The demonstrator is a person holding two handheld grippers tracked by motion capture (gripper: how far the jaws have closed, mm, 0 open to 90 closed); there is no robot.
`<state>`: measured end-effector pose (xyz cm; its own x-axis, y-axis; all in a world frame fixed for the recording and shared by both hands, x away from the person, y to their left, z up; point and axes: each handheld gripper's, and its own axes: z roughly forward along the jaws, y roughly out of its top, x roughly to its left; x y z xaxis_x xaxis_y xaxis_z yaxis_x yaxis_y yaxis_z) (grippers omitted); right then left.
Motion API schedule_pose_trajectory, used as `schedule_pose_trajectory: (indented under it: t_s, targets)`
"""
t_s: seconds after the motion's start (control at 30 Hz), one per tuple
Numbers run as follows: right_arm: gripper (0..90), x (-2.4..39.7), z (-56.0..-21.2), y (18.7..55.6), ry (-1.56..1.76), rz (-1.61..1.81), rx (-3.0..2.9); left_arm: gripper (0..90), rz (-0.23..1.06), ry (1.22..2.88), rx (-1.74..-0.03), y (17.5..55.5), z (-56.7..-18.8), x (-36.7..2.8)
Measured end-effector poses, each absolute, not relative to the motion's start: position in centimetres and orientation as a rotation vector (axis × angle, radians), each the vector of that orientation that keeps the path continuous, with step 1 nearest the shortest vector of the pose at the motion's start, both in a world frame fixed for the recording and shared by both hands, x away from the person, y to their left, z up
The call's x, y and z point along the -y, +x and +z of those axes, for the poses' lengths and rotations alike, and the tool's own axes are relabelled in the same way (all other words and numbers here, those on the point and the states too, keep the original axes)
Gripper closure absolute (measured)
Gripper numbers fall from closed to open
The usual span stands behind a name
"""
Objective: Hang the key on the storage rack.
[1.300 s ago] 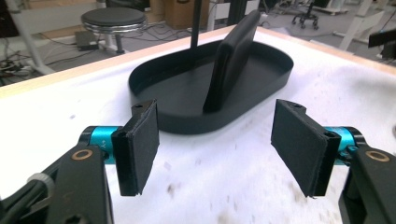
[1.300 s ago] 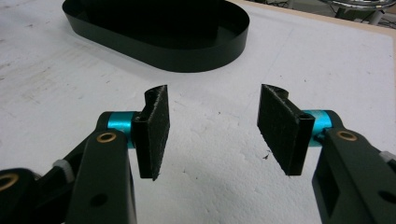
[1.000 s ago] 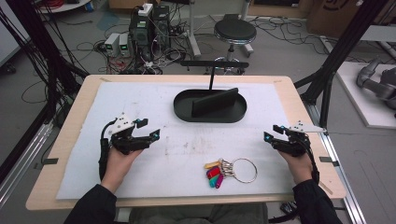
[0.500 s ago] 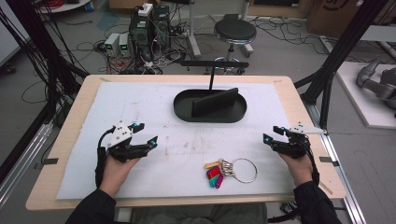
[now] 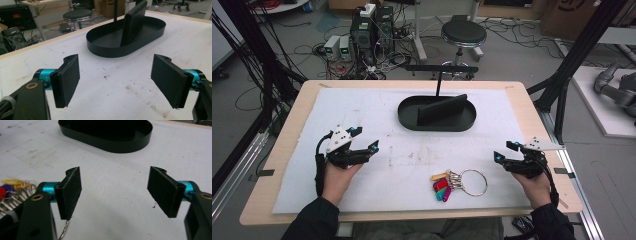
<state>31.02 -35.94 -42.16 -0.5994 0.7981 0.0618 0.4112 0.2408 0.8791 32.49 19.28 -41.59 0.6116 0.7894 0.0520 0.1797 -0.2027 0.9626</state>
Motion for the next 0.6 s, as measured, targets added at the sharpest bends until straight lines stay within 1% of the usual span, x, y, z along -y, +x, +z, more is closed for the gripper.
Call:
schedule_pose_trajectory:
  t_s: [0.07,0.13,0.2,0.33,0.43,0.6]
  targets:
    - [35.8,35.8,-42.3,30.7,1.107,1.304,-2.142,23.2,0.680,1.724,-0.806,32.5,-41.7,-19.2]
    - [43.8,35.6,-42.5,30.6,1.088,1.303,-2.181,23.2,0.682,1.734,-0.819,32.6,-41.8,-19.1]
    - [47.2,35.1,-42.7,30.5,1.067,1.279,-2.224,24.1,0.686,1.751,-0.835,32.7,-41.8,-19.0]
    - [57.8,34.2,-43.3,30.2,1.037,1.250,-2.305,25.2,0.688,1.766,-0.855,33.0,-42.0,-18.8]
    - [63.4,33.5,-43.7,30.0,1.027,1.216,-2.355,25.2,0.679,1.767,-0.851,33.1,-42.1,-18.6]
    - [69.8,32.8,-44.4,30.0,1.024,1.170,-2.427,25.8,0.672,1.772,-0.835,33.1,-42.1,-18.1]
